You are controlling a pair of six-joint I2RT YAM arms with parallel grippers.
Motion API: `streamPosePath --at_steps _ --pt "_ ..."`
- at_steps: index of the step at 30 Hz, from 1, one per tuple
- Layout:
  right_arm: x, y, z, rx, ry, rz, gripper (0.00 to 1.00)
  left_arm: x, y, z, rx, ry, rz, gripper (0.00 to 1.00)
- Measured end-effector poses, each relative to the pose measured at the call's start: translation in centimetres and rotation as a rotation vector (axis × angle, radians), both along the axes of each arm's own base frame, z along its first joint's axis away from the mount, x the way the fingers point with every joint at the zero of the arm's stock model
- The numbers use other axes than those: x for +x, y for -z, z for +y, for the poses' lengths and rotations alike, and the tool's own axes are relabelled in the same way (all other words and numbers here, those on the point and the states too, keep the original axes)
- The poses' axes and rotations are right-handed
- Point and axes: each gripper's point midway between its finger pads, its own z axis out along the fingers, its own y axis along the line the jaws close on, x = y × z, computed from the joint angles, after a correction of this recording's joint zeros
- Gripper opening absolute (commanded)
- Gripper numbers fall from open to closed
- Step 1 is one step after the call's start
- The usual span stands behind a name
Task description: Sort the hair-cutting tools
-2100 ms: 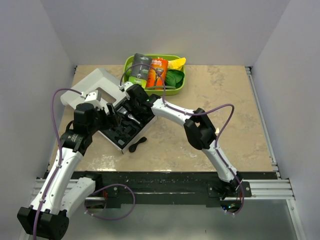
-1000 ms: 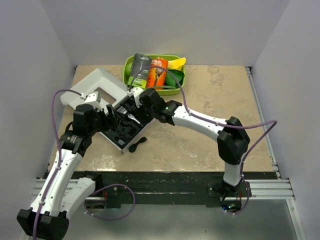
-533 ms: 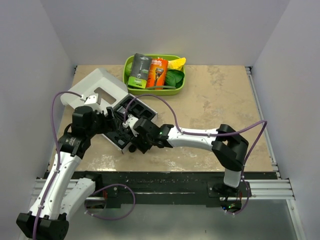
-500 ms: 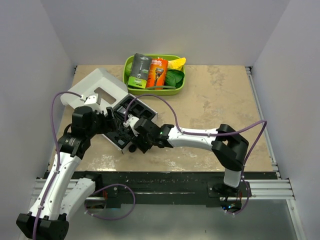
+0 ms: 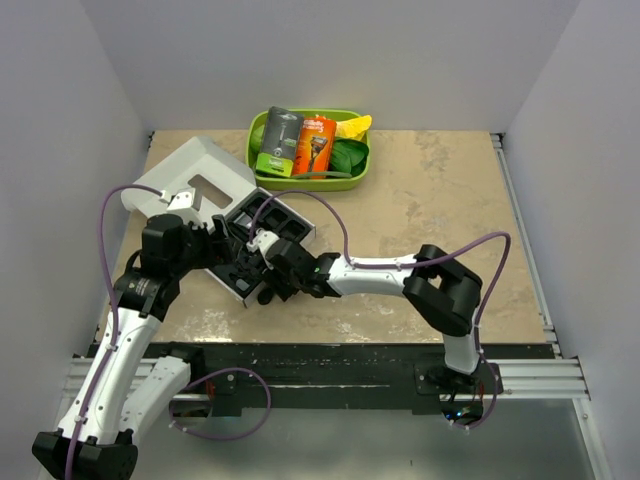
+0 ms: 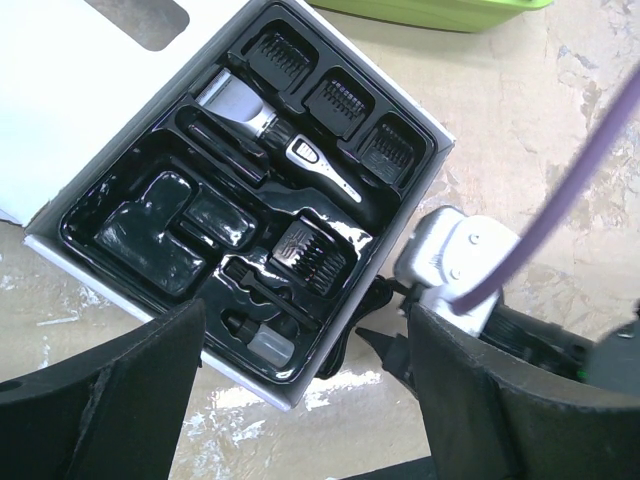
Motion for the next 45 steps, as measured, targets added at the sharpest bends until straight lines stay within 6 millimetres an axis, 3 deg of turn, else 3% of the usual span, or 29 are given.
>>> streamPosePath --at_steps 3,13,18,19,21,30,34,35,36,38,39,40,45 --pt "0.3 1.6 -0.3 -0.03 0.025 0.002 0.54 0.0 0.0 0.0 0.0 0.0 0.0 0.86" --pt "1.0 1.6 -0.1 0.006 0.07 -0.003 0.49 0.0 0.0 0.0 0.0 0.0 0.001 0.86" --pt "1.3 1.9 -0.3 0.012 0.084 -0.01 0.2 0.0 0.0 0.0 0.0 -0.001 0.001 0.86" --pt "1.5 2.0 -0.3 0.017 0.091 -0.011 0.09 0.0 0.0 0.0 0.0 -0.001 0.001 0.86" --pt "1.8 1.9 -0.1 0.031 0.096 -0.015 0.01 0.0 0.0 0.0 0.0 -0.001 0.001 0.86" --pt "2.2 2.0 0.3 0.059 0.107 -0.022 0.0 0.0 0.0 0.0 0.0 -0.001 0.0 0.86" --pt "1.8 2.4 -0.6 0.048 0.11 -0.017 0.0 0.0 0.0 0.0 0.0 0.0 0.001 0.86" --pt "1.5 2.8 -1.1 0.035 0.115 -0.011 0.05 0.0 0.0 0.0 0.0 0.0 0.0 0.86" --pt "1.4 2.7 -1.5 0.035 0.122 -0.012 0.19 0.0 0.0 0.0 0.0 0.0 0.0 0.86" --pt "0.9 2.7 -2.5 0.021 0.136 0.0 0.34 0.0 0.0 0.0 -0.001 0.0 -0.002 0.86" --pt "0.7 2.6 -3.0 0.017 0.143 0.007 0.61 0.0 0.0 0.0 -0.001 0.0 -0.002 0.86" --pt "0.5 2.4 -3.3 0.015 0.147 0.013 0.98 0.0 0.0 0.0 -0.001 0.0 -0.002 0.86" --pt "0.1 1.1 -3.0 0.067 0.188 0.042 0.98 0.0 -0.1 0.0 -0.002 0.001 -0.002 0.86"
